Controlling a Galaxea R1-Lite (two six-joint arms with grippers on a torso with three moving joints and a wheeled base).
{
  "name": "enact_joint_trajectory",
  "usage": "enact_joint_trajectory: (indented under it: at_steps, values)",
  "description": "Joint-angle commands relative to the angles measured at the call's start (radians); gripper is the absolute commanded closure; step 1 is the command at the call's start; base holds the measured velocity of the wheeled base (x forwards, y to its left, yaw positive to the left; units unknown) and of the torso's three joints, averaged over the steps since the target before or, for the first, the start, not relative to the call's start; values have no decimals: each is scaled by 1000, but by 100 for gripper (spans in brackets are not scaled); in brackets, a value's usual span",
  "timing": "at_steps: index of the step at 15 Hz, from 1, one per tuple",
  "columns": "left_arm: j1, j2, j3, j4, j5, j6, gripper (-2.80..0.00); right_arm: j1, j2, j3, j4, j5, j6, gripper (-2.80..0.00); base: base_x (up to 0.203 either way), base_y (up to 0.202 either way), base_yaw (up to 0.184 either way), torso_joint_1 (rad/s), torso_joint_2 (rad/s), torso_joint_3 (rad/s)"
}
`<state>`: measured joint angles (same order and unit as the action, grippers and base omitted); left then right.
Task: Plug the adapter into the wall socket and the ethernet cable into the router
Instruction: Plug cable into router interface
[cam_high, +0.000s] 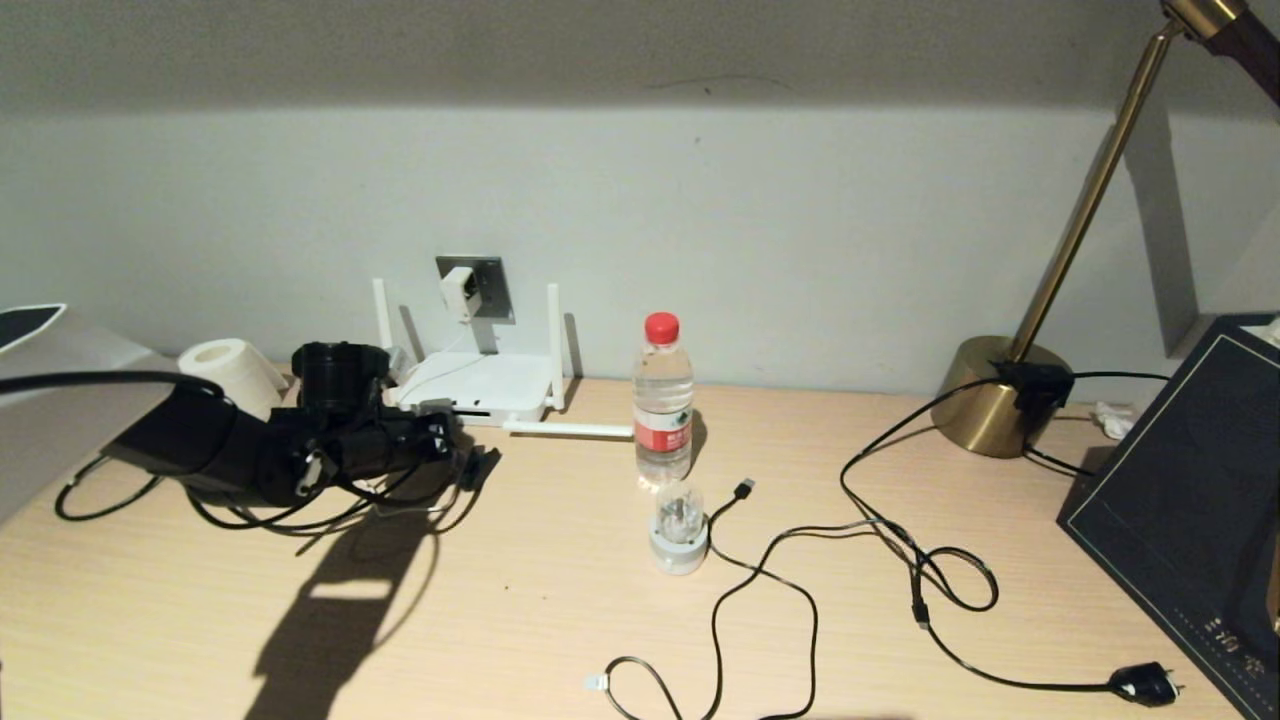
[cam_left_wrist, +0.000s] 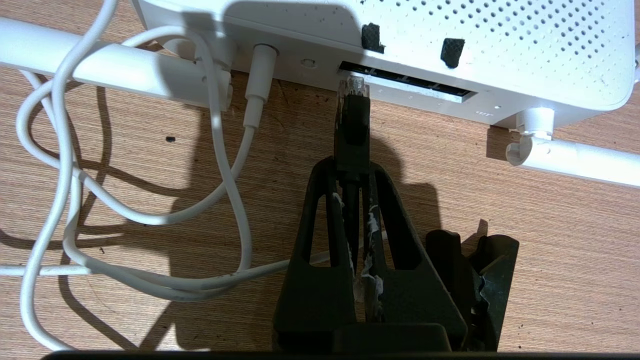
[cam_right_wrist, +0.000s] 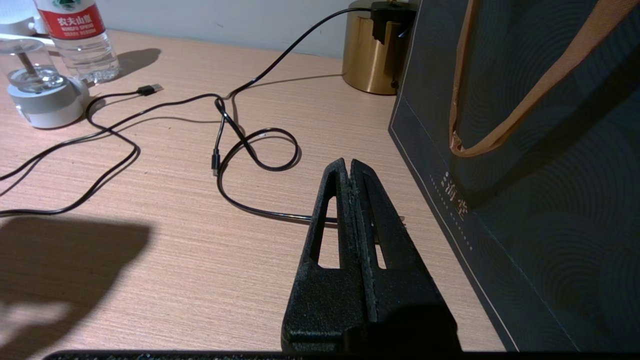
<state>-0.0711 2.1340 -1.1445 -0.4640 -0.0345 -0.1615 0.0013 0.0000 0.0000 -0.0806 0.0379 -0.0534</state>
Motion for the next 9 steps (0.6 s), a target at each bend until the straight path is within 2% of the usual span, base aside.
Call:
enact_joint_trajectory:
  at_steps: [1,9]
  values:
    - [-1,1,-1,-2,1,-1,0,0,2,35,-1,0,-2,0,0,0,0,0,0,0]
    - [-1,-6,-5,-1,1,8,0,0,2,35,-1,0,-2,0,0,0,0,0,0,0]
